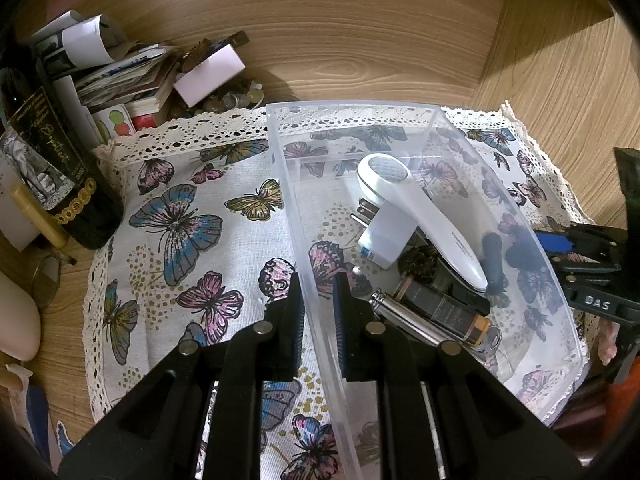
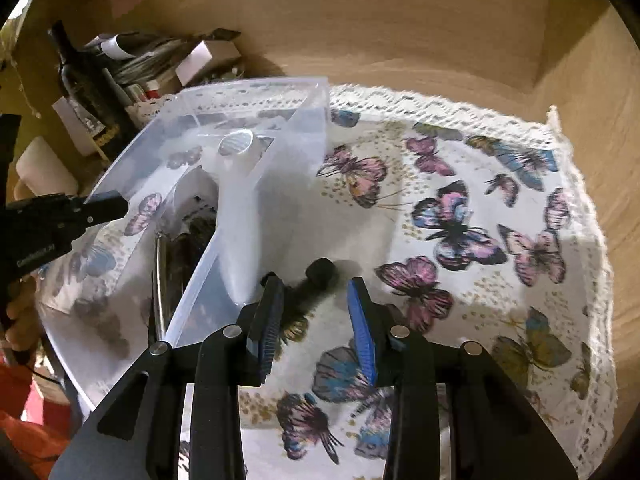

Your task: Organize rigid objects

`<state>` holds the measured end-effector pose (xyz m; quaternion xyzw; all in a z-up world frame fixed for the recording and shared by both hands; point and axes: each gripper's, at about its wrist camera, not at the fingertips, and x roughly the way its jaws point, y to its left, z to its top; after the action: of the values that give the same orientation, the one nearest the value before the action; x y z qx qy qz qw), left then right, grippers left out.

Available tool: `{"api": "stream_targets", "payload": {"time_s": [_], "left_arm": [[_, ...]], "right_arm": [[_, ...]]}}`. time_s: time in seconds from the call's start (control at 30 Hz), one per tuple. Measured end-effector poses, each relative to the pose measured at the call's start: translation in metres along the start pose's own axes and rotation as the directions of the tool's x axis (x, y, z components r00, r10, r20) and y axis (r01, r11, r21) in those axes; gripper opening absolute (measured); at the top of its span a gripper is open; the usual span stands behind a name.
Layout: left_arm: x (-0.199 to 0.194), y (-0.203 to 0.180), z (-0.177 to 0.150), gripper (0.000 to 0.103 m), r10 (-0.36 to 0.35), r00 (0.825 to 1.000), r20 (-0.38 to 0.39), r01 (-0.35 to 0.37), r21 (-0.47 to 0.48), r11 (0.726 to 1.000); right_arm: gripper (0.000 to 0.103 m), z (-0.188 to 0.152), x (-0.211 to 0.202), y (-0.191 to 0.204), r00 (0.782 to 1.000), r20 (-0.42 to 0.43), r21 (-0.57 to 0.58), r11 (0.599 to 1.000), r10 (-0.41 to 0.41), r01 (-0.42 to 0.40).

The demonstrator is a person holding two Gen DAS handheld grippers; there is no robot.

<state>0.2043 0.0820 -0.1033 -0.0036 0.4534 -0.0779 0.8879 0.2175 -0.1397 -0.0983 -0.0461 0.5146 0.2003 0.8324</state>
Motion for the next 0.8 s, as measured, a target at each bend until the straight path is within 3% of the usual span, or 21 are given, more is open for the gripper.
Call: {"api": "stream_targets", "payload": {"time_s": [0.17, 0.33, 0.47, 0.8], "left_arm": [[0.0, -0.002, 0.0, 0.013, -0.001, 1.0, -0.001, 0.001, 0.0, 1.0], [-0.001, -0.001, 0.001, 0.013, -0.001, 1.0, -0.002, 0.001, 0.002, 1.0], [0.0, -0.001, 0.001, 0.013, 0.0, 1.0, -0.003, 0.0, 0.002, 1.0], [0.0, -0.001, 0.001, 0.013, 0.0, 1.0, -0.003, 0.0, 0.002, 1.0]], "right_arm": [[0.037, 0.003, 0.014, -0.009, 0.999, -0.036, 0.02, 1.0, 0.006, -0.005], [0.037, 0.005, 0.009, -0.016, 0.983, -0.003, -0.004, 0.983, -0.181, 0.181], [0.036, 0.006, -0.004, -0.026, 0.996, 0.012, 0.052, 0.995, -0.089, 0.088], [0.036, -0.002, -0.008, 0.003, 0.999, 0.004, -0.041, 0.998, -0.047, 0.047]]}}
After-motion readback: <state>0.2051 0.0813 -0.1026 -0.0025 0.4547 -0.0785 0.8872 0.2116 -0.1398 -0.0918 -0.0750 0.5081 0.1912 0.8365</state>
